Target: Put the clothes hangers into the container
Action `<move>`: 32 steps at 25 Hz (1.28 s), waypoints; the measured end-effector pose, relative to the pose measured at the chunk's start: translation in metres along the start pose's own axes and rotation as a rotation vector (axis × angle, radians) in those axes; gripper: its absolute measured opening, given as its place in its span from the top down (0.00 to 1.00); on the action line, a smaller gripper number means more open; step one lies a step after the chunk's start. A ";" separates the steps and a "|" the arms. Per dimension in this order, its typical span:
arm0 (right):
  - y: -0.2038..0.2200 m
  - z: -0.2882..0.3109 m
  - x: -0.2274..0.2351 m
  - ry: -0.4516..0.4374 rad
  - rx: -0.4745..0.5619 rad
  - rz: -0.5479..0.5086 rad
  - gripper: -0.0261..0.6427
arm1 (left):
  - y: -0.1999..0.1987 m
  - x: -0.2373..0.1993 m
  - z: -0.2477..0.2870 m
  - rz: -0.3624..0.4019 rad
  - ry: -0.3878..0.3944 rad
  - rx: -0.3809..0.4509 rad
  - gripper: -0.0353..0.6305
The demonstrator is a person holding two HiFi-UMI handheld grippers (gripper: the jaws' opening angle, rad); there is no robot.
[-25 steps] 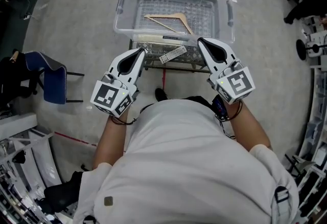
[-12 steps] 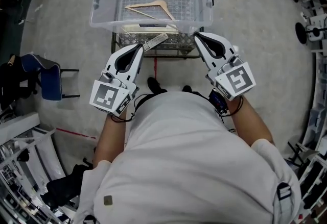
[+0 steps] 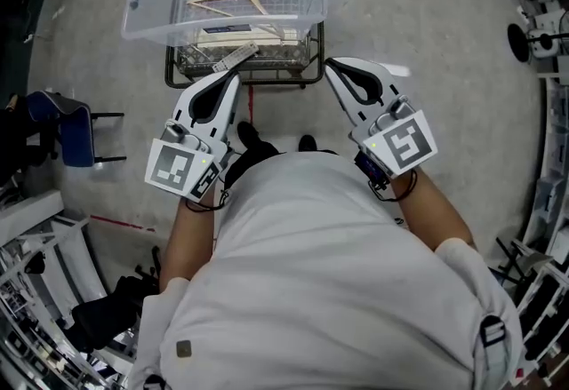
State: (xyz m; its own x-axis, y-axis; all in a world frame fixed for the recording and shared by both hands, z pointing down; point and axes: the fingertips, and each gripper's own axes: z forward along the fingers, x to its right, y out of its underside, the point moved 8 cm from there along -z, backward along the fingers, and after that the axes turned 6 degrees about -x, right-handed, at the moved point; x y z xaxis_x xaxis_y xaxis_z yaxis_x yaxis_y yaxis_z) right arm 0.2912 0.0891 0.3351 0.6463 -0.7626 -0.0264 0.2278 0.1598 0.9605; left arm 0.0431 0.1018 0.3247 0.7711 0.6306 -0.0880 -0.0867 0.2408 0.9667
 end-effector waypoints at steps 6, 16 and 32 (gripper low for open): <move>0.014 -0.028 0.004 -0.017 0.010 -0.013 0.93 | 0.004 0.031 0.006 -0.001 -0.018 -0.002 0.92; 0.023 -0.047 -0.001 -0.044 0.036 -0.010 0.93 | 0.012 0.061 -0.005 -0.003 -0.056 0.014 0.92; 0.018 -0.048 -0.023 -0.079 0.097 -0.069 0.93 | 0.014 0.067 -0.032 0.002 -0.060 0.028 0.92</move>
State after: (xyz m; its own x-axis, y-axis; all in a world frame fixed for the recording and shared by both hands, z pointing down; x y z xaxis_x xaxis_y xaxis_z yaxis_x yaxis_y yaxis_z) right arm 0.3155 0.1397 0.3397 0.5713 -0.8173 -0.0754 0.1957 0.0465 0.9796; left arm 0.0734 0.1708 0.3246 0.8077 0.5851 -0.0726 -0.0710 0.2188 0.9732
